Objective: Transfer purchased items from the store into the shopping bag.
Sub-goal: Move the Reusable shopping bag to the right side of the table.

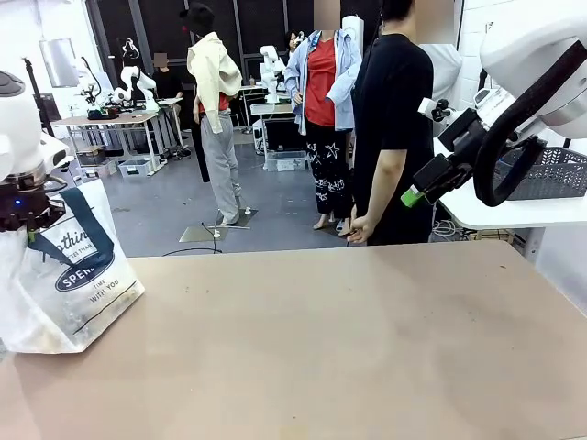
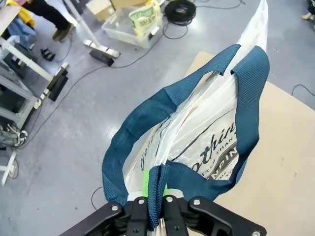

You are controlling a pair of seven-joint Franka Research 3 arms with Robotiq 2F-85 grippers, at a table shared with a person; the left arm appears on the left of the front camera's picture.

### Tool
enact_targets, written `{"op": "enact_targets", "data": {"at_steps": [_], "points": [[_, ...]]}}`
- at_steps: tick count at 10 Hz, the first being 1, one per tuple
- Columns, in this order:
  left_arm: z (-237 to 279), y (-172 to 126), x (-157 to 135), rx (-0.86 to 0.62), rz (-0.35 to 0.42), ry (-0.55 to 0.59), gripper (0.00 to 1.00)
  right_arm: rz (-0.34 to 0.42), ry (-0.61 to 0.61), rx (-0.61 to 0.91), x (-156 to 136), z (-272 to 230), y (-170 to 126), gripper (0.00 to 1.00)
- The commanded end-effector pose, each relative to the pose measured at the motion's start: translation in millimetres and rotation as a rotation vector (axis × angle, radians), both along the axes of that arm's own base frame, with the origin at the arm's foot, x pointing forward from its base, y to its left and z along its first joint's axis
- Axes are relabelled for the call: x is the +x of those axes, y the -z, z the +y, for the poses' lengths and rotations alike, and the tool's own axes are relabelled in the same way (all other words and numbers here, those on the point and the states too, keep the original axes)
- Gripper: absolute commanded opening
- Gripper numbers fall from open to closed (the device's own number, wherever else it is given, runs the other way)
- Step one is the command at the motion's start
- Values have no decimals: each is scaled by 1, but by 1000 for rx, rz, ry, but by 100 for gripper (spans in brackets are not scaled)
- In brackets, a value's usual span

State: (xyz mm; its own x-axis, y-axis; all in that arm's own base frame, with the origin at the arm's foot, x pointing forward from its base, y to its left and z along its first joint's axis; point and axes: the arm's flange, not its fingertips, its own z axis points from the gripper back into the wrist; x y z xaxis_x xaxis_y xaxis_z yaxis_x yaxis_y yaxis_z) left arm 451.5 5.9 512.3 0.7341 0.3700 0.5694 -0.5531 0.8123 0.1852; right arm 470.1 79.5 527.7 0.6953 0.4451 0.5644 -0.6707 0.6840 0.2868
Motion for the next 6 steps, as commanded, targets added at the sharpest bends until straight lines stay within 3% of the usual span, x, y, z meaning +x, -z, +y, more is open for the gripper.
{"op": "enact_targets", "data": {"at_steps": [1,3,5,6], "points": [[-8,-1,-7,36,-39,-63,0,14,10,-18,1,2,-2,100],[-11,3,-8,53,-34,-64,0,14,10,-18,1,2,-2,100],[-9,11,-7,-17,20,15,0,14,10,-18,1,2,-2,100],[-10,4,-5,17,1,-27,0,14,10,-18,1,2,-2,100]]}}
